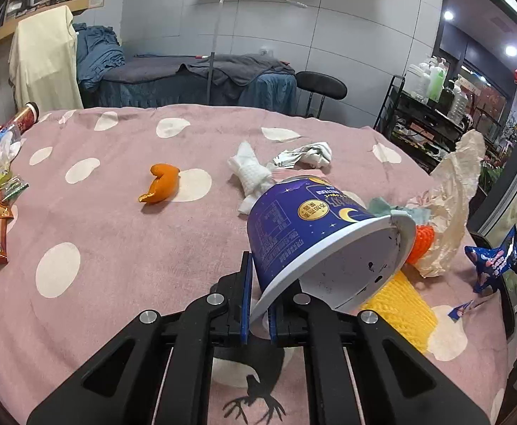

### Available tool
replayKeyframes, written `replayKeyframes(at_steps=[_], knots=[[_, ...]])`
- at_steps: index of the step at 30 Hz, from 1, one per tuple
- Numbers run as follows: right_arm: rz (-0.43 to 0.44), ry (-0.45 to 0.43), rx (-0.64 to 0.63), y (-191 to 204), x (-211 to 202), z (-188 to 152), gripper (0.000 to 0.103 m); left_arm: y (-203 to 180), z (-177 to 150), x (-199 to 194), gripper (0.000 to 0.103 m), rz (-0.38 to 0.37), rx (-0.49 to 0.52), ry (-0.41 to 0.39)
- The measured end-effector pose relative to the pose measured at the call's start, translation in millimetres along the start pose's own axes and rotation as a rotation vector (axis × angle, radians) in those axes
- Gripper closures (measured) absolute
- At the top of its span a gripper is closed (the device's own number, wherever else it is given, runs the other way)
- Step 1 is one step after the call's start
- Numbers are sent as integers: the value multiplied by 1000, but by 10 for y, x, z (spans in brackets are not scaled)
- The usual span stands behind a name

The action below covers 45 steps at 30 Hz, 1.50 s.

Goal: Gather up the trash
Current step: 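Grasp the blue-white cup with the left tool while the right tool grasps the Oreo wrapper, then drop the Oreo wrapper from the right tool and the cup from the left tool into the bin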

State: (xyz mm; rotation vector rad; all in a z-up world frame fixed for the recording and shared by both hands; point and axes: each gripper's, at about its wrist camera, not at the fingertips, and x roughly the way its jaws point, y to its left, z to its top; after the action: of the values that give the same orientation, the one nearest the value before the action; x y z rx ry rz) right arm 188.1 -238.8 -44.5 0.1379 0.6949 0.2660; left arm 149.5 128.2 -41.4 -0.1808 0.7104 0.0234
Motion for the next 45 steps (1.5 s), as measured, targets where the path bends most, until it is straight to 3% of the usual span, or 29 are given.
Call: replayKeyframes(at_steps=[8, 20, 34, 41, 45], knots=[[10, -61, 40, -73, -362, -29, 95, -273, -42, -323, 95, -84, 19, -47], [-75, -126, 111, -434, -813, -130, 95, -1032, -131, -319, 95, -238, 128, -28], [-320, -155, 221, -1223, -1051, -286, 95, -1905, -252, -246, 95, -403, 256, 15], [-462, -105, 214, -1556, -898, -368, 95, -2231, -313, -159, 95, -463, 305, 50], [-469, -49, 244, -1704, -758, -445, 95, -2355, -340, -121, 95, -488, 316, 68]])
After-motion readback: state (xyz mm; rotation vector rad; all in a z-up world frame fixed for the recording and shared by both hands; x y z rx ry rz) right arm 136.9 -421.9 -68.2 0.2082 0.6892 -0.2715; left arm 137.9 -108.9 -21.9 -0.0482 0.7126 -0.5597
